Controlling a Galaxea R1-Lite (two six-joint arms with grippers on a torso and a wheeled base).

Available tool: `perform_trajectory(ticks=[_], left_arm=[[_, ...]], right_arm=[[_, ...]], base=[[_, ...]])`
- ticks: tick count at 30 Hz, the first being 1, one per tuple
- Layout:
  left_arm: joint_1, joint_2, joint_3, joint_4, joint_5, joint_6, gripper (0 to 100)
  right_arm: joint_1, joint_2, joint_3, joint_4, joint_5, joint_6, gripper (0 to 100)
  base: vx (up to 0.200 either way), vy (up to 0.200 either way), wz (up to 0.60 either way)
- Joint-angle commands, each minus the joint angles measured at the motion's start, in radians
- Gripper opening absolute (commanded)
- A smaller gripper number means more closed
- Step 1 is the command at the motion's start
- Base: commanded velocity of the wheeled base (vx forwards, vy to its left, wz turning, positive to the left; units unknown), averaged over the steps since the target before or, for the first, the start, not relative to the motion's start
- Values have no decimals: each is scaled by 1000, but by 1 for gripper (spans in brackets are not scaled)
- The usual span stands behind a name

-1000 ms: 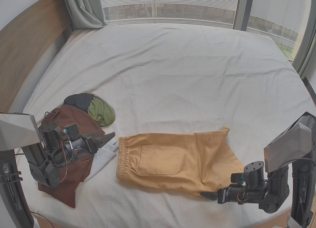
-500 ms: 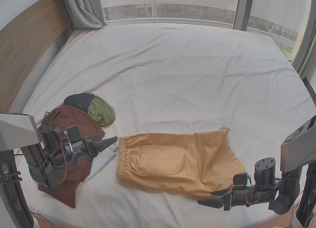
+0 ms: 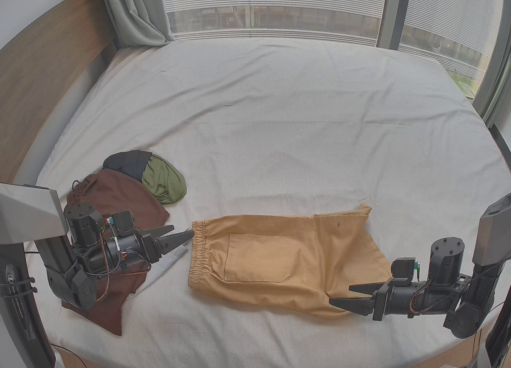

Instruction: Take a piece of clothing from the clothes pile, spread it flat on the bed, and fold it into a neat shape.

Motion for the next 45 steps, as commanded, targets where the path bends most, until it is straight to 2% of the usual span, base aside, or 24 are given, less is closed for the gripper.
perform_trajectory(ticks=[1,9,22,31,39,45], left_arm=[[-3,9,4,-1,-3,-14,100],[-3,40,10,-1,-3,-104,100],[-26,214,-18,-1,10,-97,100],[-29,280,-38,-1,10,-98,100],[-67,328,-47,-1,11,-109,100],[-86,308,-45,-2,11,-204,100]], right_arm=[[-24,-5,-14,-1,-1,0,100],[-23,-3,-19,-1,-3,-2,100],[-17,36,-19,-1,-3,-6,100],[-17,38,-20,-1,-3,-6,100],[-15,46,-20,-1,-3,-6,100],[-12,46,-20,-1,-3,-6,100]], base=[[0,0,0],[0,0,0],[0,0,0],[0,0,0],[0,0,0],[0,0,0]])
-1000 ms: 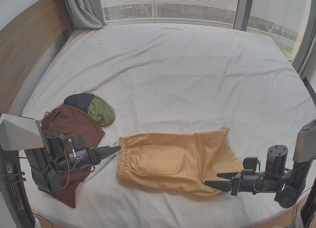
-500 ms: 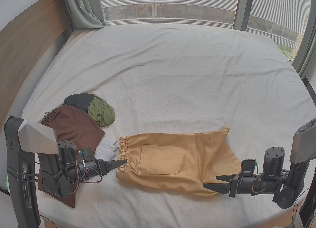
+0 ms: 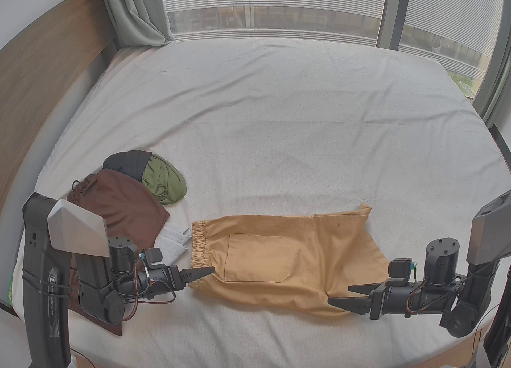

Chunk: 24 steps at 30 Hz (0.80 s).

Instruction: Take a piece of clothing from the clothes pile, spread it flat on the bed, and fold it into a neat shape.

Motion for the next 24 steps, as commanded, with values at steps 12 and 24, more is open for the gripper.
perform_trajectory(ticks=[12,24], left_arm=[[-30,-85,-16,1,3,-227,100],[-38,-85,-35,1,9,-241,100]], right_arm=[[2,11,0,0,1,-1,100],[2,20,0,0,1,-1,100]], base=[[0,0,0],[0,0,0]])
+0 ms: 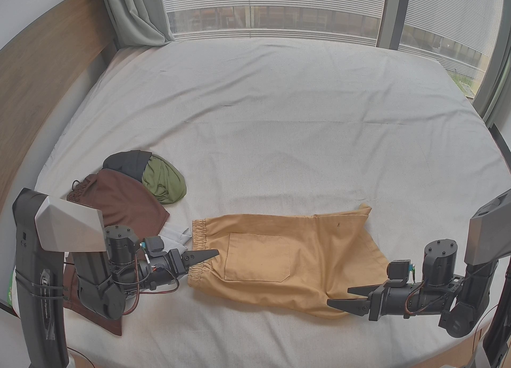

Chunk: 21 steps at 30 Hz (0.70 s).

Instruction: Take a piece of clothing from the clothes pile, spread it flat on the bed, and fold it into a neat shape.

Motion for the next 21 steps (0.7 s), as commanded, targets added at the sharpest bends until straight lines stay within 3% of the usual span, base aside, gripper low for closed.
perform_trajectory(ticks=[1,4,10,21], left_arm=[[-1,-1,-6,-3,0,0,100],[-1,-1,-6,-3,9,1,100],[-11,2,-20,-2,98,0,100],[-33,25,-34,-2,126,1,100]], right_arm=[[2,5,0,-1,1,0,100],[0,6,-3,-1,1,0,100],[0,8,-4,-1,1,0,100],[2,13,-6,-1,1,0,100]], base=[[0,0,0],[0,0,0],[0,0,0],[0,0,0]])
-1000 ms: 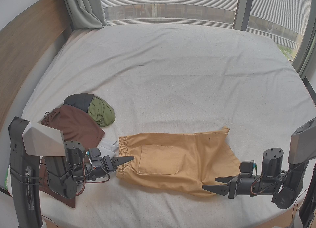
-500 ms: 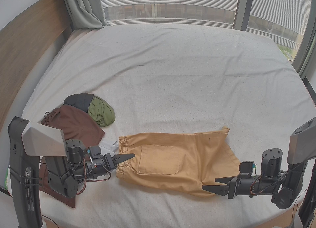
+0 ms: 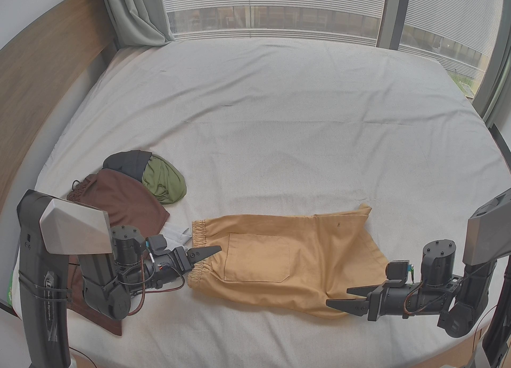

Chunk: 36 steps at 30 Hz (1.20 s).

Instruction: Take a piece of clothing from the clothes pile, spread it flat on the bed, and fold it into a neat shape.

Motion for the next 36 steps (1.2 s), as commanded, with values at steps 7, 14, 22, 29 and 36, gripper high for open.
perform_trajectory(ticks=[7,14,22,29,36], left_arm=[[-19,32,-29,-2,73,1,0],[-13,42,-38,-4,74,12,0],[-5,-3,-29,-4,74,48,0],[28,-93,8,-2,67,47,0],[31,-96,28,-2,65,65,0]], right_arm=[[1,4,0,-1,1,0,100],[-1,7,-3,-1,1,-2,100],[-9,18,-8,-1,1,-2,100],[-13,28,-14,-2,-2,-2,100],[-18,36,-16,-2,-4,-2,100]], base=[[0,0,0],[0,0,0],[0,0,0],[0,0,0],[0,0,0]])
